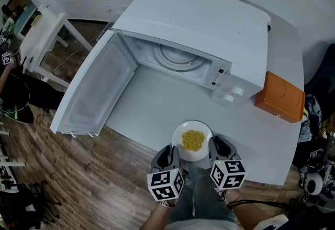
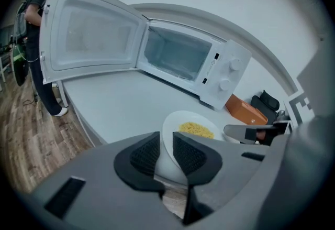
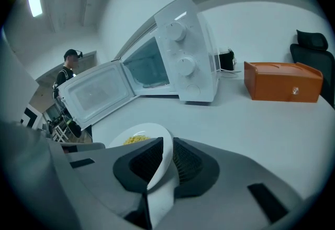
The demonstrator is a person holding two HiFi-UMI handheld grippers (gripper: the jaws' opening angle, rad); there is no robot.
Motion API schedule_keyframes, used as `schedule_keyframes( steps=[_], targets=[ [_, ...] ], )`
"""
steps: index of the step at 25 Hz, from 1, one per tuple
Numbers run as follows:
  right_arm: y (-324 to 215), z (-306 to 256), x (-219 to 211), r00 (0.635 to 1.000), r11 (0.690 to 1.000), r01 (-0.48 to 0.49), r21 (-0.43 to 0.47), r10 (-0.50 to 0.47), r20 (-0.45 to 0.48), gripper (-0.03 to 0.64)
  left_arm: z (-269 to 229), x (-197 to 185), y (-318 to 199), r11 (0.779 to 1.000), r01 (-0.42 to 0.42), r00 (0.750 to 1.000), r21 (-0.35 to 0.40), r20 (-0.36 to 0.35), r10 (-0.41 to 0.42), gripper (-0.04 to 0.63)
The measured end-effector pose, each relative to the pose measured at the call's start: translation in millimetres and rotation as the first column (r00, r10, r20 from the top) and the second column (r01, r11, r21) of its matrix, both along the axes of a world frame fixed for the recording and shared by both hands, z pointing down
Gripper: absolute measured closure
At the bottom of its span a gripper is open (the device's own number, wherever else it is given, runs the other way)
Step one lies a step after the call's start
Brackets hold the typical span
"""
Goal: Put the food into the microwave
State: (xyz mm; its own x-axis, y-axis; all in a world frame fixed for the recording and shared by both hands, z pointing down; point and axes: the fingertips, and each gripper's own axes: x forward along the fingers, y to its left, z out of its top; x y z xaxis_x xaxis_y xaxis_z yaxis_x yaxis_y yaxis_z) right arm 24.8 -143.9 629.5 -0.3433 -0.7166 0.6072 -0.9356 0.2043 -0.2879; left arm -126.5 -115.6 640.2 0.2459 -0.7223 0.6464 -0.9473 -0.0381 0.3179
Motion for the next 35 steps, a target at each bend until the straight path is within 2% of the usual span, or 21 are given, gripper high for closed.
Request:
schedule_keyframes(
  steps=[5,12,18,26,35],
  targets=[
    [-5.3,6.6,1.5,1.000,1.000,-0.001,-0.024,0.000,-0.018,0.565,8.0,2.1,-3.2,1.000,0.020,1.000,-0.018,-0.017,-0.020,0.523],
    [-5.8,15.7,-0.4,0.998,0.994,0.024,-0.104,-0.030,-0.052,0.565,11.2,5.4,-6.0,0.998,0.038,0.998,-0.056,-0.047,-0.040,0.523],
    [-7.1,17.5,0.7,1.000,0.992,-0.004,-0.127,0.002,-0.018,0.565,14.1,10.8,-6.2,0.995,0.054,0.996,-0.079,-0.065,-0.059,0.523],
    [-5.8,15.9,-2.2,1.000,0.993,-0.013,-0.120,0.012,-0.011,0.566,12.6,6.5,-7.4,0.993,0.085,0.993,-0.081,-0.070,-0.091,0.525],
    [-10.6,1.2,-12.8,1.000,0.995,-0.007,-0.095,0.007,0.002,0.566,-4.0,-4.6,-14.0,0.994,0.099,0.992,-0.050,-0.070,-0.103,0.525]
  ],
)
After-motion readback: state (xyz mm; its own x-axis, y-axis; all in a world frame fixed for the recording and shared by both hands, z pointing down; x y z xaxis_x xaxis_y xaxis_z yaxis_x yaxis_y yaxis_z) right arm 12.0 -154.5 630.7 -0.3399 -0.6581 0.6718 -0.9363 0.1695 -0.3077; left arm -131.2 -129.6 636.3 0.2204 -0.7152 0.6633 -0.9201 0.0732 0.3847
